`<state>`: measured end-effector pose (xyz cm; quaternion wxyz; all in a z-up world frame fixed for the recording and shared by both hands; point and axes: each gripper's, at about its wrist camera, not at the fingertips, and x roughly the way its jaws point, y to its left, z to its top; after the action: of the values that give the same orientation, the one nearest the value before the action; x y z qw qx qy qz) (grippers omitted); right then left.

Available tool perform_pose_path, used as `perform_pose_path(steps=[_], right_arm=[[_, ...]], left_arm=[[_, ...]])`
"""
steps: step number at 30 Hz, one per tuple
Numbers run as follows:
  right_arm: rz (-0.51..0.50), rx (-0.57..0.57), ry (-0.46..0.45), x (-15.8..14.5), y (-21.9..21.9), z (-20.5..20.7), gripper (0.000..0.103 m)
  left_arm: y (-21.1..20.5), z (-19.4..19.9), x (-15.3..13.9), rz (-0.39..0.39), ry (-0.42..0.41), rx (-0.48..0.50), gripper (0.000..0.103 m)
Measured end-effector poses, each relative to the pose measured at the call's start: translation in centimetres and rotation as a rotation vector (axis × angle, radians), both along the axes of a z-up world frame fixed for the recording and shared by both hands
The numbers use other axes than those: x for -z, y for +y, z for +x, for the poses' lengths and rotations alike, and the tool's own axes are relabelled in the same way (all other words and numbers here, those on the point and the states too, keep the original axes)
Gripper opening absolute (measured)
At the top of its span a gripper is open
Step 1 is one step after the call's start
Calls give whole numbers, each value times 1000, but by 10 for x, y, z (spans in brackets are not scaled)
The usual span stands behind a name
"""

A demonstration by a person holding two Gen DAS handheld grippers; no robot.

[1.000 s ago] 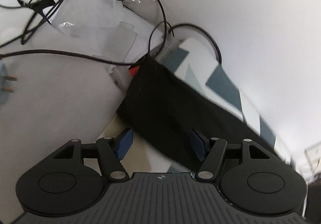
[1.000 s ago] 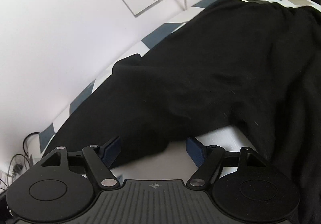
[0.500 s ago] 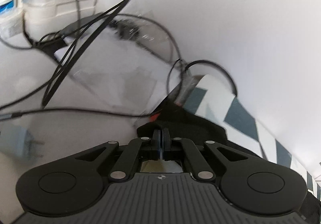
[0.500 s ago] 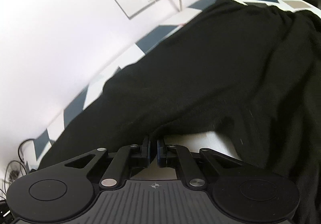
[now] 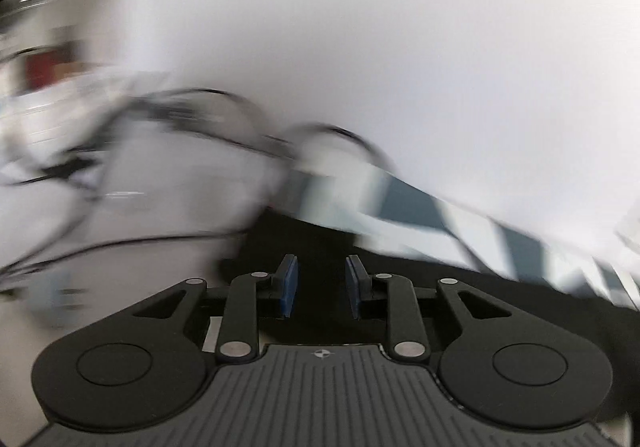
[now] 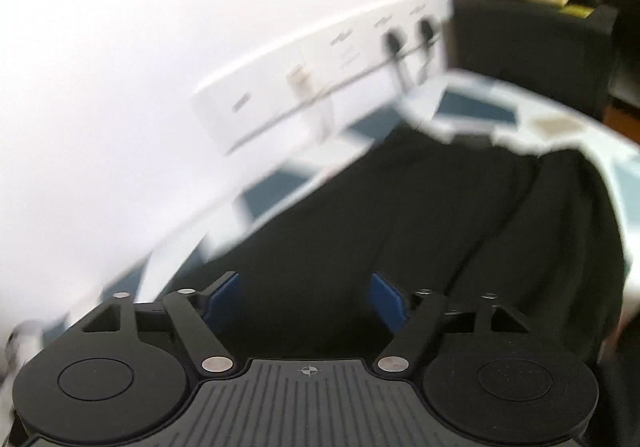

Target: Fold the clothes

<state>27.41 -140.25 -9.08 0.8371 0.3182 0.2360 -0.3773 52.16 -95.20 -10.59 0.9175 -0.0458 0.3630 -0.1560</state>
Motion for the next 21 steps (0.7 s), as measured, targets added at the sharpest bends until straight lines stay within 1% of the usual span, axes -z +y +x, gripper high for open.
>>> perform_pose_path(steps=[2, 4, 6, 8, 9, 11, 13, 15, 16, 18, 21], right_arm=[[-29, 42, 38, 4, -39, 15, 72], [-48, 49, 117, 15, -76, 30, 72], [-72, 44, 202, 28, -110, 43, 72], [-109, 5, 275, 41, -134, 54, 72], [-130, -20, 301, 47, -146, 59, 72], [-156, -100, 328, 60, -161, 68, 75], [-171, -186, 378, 73, -171, 79, 76], [-203, -228, 406, 77, -172, 85, 84], [-208, -234, 404, 78, -176, 86, 86], [-183, -217, 392, 80, -192, 88, 90], [-202, -155, 406, 83, -224, 91, 91]], left_arm=[[-38, 0, 9, 32, 17, 99, 30], [-79, -2, 23, 83, 44, 161, 46], [-113, -7, 36, 126, 59, 189, 51], [-140, -15, 43, 158, 61, 208, 54], [-152, -17, 44, 174, 57, 213, 59], [-166, -21, 45, 204, 44, 207, 61], [-176, -21, 47, 229, 50, 182, 62], [-184, -18, 48, 245, 45, 156, 65], [-188, -17, 49, 253, 41, 144, 65], [-198, -13, 48, 258, 46, 123, 65], [-218, -11, 49, 262, 41, 114, 65]])
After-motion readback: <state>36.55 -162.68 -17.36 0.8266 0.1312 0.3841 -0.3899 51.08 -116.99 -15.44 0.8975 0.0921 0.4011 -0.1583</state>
